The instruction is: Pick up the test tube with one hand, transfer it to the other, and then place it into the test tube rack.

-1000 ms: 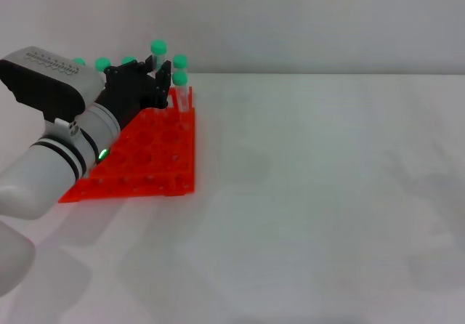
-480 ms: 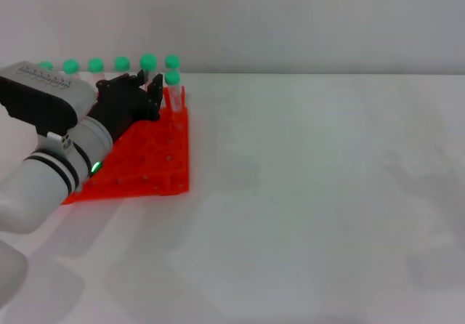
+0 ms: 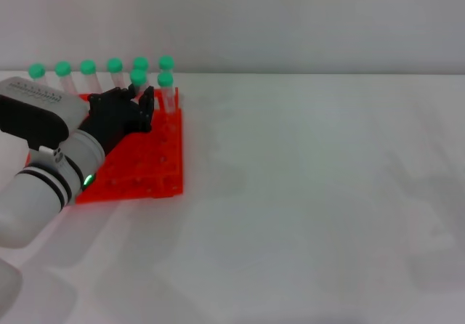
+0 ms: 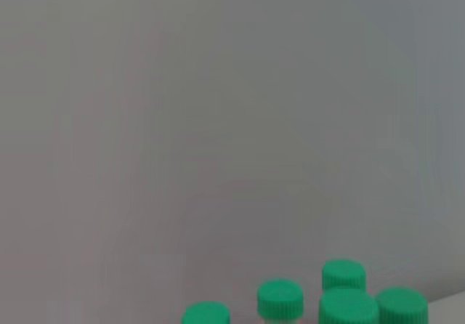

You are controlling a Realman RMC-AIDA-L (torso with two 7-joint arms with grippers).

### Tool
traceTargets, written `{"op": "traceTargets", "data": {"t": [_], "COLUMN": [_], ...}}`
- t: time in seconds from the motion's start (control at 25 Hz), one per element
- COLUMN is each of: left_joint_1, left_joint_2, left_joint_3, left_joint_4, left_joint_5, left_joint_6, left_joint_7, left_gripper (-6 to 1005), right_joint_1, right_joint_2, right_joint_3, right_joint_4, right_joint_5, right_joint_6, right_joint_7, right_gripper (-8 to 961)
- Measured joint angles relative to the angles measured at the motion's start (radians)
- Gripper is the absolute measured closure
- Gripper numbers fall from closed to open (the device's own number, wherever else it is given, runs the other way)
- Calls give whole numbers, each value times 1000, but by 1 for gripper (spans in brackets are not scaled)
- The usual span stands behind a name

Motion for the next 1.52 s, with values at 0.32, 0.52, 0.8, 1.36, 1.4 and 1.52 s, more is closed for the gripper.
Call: {"op": "traceTargets", "data": {"t": [0.32, 0.52, 0.8, 1.36, 1.4, 1.52], "left_joint_1": [22, 29, 74, 450, 462, 472], "left_joint_2": [-3, -3, -3, -6, -6, -6], "left_joint_3": [-2, -2, 2, 4, 2, 3], "left_joint_4": [-2, -8, -30, -24, -5, 63], "left_joint_5": [-12, -31, -31, -304, -341, -457], "left_joint_6": [0, -4, -13, -564, -590, -612], "left_joint_7": [-3, -5, -7, -74, -87, -131], "left_gripper": [731, 730, 531, 240, 240, 239], "right_joint_1": [-10, -16, -21, -16, -16, -8], "right_joint_2": [1, 1, -1, -1, -1, 0], "right_joint_3": [0, 0, 0, 70, 74, 78], "right_joint_4": [2, 2, 2, 4, 4, 8], "right_joint_5": [0, 0, 0, 0, 0, 0], "right_joint_6": [3, 7, 14, 8, 6, -12], "right_joint_7": [6, 6, 8, -1, -2, -23], "right_gripper": [78, 78, 78, 78, 78, 78]}}
